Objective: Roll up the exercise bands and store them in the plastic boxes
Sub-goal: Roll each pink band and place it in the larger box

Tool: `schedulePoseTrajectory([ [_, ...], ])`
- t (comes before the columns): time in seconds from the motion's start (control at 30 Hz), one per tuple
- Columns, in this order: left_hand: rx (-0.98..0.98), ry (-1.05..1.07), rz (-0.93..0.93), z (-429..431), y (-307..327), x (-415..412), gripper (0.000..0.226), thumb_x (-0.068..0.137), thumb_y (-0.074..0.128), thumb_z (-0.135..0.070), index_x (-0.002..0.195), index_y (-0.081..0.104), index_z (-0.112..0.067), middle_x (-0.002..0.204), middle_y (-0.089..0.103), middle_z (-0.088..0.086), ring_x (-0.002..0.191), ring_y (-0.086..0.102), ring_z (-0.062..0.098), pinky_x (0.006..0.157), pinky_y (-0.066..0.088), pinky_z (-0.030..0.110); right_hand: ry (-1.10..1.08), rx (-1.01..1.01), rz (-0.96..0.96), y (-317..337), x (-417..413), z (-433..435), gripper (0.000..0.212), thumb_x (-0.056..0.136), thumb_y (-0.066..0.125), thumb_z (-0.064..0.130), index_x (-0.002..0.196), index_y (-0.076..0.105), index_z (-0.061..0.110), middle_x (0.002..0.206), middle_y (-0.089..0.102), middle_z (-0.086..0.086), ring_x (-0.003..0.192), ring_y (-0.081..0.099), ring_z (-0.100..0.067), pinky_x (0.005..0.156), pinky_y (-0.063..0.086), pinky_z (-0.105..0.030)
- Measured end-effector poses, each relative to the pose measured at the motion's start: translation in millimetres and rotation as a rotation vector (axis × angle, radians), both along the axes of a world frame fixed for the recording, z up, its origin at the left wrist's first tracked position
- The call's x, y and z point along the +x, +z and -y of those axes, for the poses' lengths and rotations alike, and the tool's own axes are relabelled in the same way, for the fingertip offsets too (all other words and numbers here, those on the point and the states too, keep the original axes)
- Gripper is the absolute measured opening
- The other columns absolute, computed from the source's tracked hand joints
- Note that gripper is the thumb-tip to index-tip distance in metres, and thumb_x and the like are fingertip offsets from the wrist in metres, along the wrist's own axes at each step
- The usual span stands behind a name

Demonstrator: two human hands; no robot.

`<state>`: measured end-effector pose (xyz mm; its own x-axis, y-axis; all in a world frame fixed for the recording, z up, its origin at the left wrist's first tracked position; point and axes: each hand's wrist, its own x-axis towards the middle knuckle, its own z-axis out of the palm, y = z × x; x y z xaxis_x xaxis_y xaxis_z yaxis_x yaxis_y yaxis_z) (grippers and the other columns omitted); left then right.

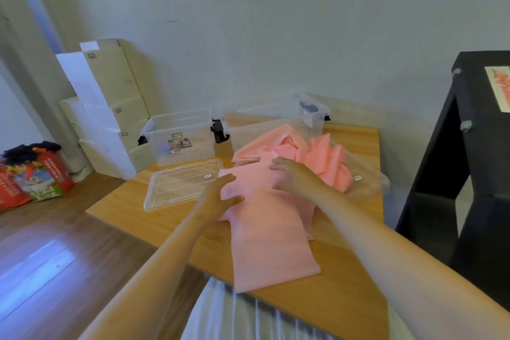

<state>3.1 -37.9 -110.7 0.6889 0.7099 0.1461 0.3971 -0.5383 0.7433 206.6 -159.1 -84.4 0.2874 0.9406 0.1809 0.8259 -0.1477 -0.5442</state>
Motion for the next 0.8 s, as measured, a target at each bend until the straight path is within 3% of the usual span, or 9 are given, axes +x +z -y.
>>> schedulePoseTrajectory([
  [0.1,-0.019,0.09,-0.055,-11,-12,16,0.062,0.089,0.07,-0.027,0.144,0.044,-0.016,0.151,0.041,0.002,0.141,0.034,0.022,0.11,0.027,0.03,-0.039,-0.021,0.186,-11,8,-18,0.053,0.09,0.062,0.026,0.137,0.048,0.005,0.15,0.038,-0.009,0.14,0.032,-0.02,0.114,0.021,-0.028],
  [0.2,-0.059,0.176,-0.021,-19,-21,25,0.051,0.092,0.065,-0.026,0.14,0.049,-0.016,0.138,0.057,0.003,0.131,0.048,0.025,0.106,0.035,0.032,-0.106,-0.022,0.27,-23,9,-24,0.04,0.092,0.056,0.029,0.124,0.056,0.006,0.132,0.056,-0.011,0.124,0.048,-0.027,0.1,0.036,-0.036],
  [0.27,-0.04,0.206,-0.018,-22,-25,27,0.048,0.092,0.064,-0.026,0.137,0.053,-0.015,0.126,0.064,0.0,0.122,0.054,0.023,0.104,0.038,0.033,-0.172,-0.005,0.321,-29,6,-27,0.03,0.092,0.054,0.03,0.113,0.06,0.01,0.118,0.061,-0.009,0.114,0.051,-0.029,0.089,0.037,-0.035],
  [0.4,0.042,0.224,-0.034,-27,-26,34,0.033,0.088,0.068,-0.03,0.119,0.068,-0.021,0.105,0.068,-0.002,0.11,0.057,0.024,0.103,0.039,0.043,-0.261,0.056,0.32,-33,5,-38,0.022,0.091,0.056,0.024,0.107,0.069,0.016,0.11,0.063,-0.005,0.109,0.049,-0.027,0.084,0.033,-0.034],
  [0.53,0.039,0.229,0.005,-33,-29,36,0.022,0.085,0.072,-0.029,0.106,0.074,-0.024,0.083,0.061,-0.01,0.099,0.059,0.022,0.098,0.043,0.043,-0.313,0.134,0.244,-38,4,-41,0.015,0.086,0.06,0.017,0.094,0.072,0.018,0.1,0.067,-0.001,0.102,0.051,-0.025,0.081,0.034,-0.034],
  [0.73,0.074,0.204,0.05,-39,-20,45,0.038,0.08,0.077,-0.031,0.116,0.067,-0.031,0.11,0.06,-0.004,0.111,0.052,0.021,0.098,0.041,0.043,-0.281,0.329,-0.031,-16,5,-43,0.003,0.076,0.072,0.017,0.076,0.074,0.02,0.09,0.069,0.0,0.103,0.053,-0.018,0.093,0.04,-0.033],
  [0.8,0.113,0.161,0.03,-42,-14,48,0.028,0.08,0.078,-0.031,0.107,0.071,-0.033,0.116,0.063,-0.003,0.115,0.052,0.021,0.098,0.041,0.043,-0.245,0.361,-0.117,-2,6,-44,0.009,0.073,0.074,0.017,0.07,0.071,0.025,0.086,0.064,0.005,0.103,0.052,-0.015,0.094,0.039,-0.031],
])
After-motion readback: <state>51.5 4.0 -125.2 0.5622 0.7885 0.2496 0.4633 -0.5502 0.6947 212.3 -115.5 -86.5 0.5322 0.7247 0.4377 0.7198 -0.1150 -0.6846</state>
